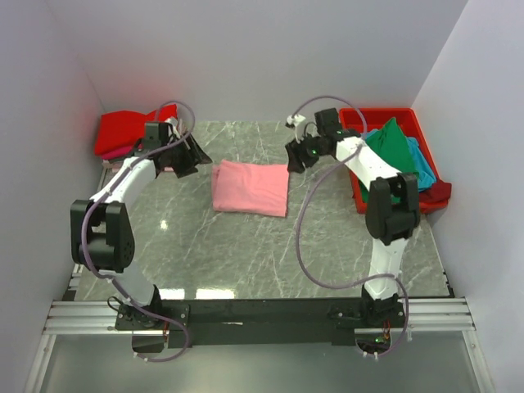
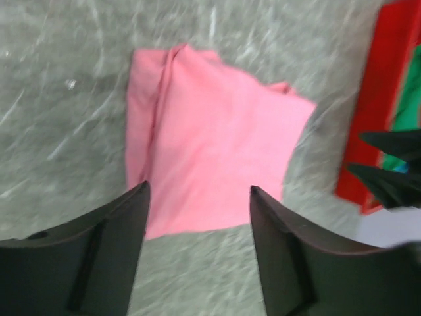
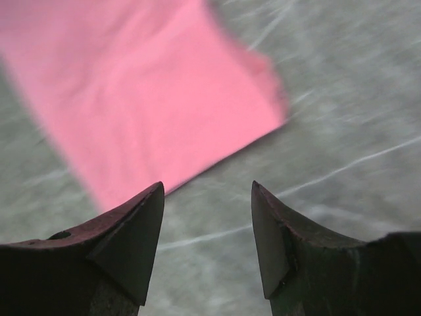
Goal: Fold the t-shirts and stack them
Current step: Fold the tshirt
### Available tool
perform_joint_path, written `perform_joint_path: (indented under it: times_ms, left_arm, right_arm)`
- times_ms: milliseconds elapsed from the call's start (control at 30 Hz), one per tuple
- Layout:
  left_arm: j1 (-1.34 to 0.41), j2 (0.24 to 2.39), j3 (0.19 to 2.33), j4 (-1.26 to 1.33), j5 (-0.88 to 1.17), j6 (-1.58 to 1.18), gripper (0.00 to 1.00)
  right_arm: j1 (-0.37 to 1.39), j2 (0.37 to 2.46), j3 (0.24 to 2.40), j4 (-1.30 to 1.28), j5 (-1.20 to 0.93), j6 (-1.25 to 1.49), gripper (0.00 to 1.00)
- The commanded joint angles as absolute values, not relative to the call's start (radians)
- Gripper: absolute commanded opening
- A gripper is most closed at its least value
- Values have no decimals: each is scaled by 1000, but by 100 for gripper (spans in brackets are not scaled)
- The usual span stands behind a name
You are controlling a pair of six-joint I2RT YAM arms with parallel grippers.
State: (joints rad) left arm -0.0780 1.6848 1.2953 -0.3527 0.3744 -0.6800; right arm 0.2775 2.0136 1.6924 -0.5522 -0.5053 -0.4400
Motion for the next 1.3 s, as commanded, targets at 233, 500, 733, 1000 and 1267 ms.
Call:
perform_joint_path:
  times_ms: [233, 500, 733, 1000, 1267]
  left_arm:
    - [-201, 1821, 1345, -480, 170, -437, 74]
    - [-262, 2032, 1576, -580, 48, -384, 76]
    - [-305, 2178, 1718, -672, -12, -331, 78]
    - [-319, 2241, 1746, -686, 109, -302, 76]
    - [-318, 2256, 1733, -647, 274, -301, 51]
  right_arm:
    - [290, 1704, 1428, -608, -813, -422, 62]
    - [288, 1661, 1347, -571, -821, -411, 62]
    - [287, 1649, 1339, -575, -839, -419, 62]
    - [282, 1654, 1341, -581, -851, -423, 62]
    - [267, 1658, 1345, -592, -861, -428, 62]
